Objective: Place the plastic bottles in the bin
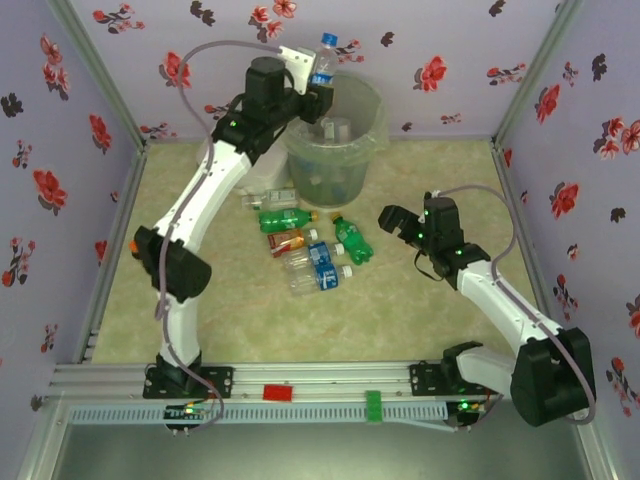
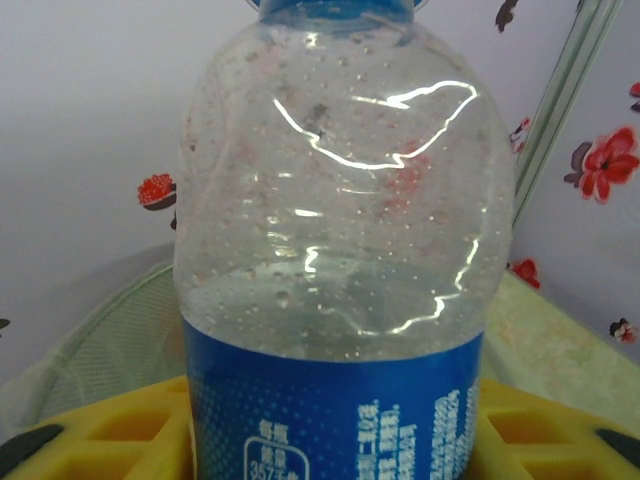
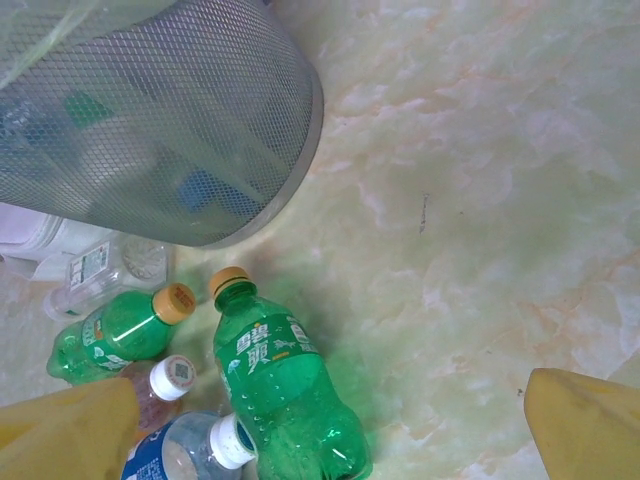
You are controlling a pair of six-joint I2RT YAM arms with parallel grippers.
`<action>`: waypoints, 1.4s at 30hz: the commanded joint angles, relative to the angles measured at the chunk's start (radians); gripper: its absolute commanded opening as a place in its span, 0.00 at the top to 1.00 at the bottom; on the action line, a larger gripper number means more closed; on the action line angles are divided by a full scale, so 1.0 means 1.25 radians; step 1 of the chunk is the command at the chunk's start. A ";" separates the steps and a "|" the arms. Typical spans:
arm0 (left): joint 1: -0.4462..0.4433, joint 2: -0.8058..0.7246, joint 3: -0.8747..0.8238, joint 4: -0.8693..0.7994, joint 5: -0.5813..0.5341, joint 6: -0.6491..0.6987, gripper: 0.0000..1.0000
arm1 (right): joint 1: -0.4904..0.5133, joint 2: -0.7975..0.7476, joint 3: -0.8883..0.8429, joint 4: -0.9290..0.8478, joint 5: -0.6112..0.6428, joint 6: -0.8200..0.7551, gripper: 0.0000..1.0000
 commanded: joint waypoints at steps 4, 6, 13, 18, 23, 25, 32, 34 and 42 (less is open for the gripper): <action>0.012 0.159 0.219 -0.193 0.016 0.001 0.53 | -0.002 -0.044 -0.019 0.004 0.000 0.016 0.00; 0.014 0.179 0.220 -0.184 0.016 -0.012 0.53 | -0.003 -0.054 -0.027 0.014 0.003 0.023 0.00; 0.020 0.195 0.222 -0.175 0.016 -0.039 0.25 | -0.001 -0.062 -0.033 0.020 0.002 0.022 0.00; 0.019 0.148 0.212 -0.149 0.017 -0.046 0.16 | -0.001 -0.053 -0.037 0.043 -0.023 0.020 0.00; 0.009 0.004 0.063 -0.049 0.018 -0.042 0.06 | 0.026 -0.024 -0.015 0.040 -0.013 -0.001 0.00; 0.006 -0.081 -0.041 0.031 0.017 -0.049 0.00 | 0.049 -0.001 -0.003 0.041 -0.010 -0.023 0.00; 0.009 -0.395 -0.554 0.383 -0.036 -0.095 0.00 | 0.138 0.145 0.081 0.023 -0.028 -0.121 0.00; 0.012 -0.463 -0.659 0.427 -0.052 -0.100 0.00 | 0.156 0.193 0.112 0.001 -0.032 -0.151 0.01; 0.032 -0.675 -1.016 0.468 -0.146 -0.187 0.00 | 0.187 0.355 0.272 -0.175 0.001 -0.304 0.01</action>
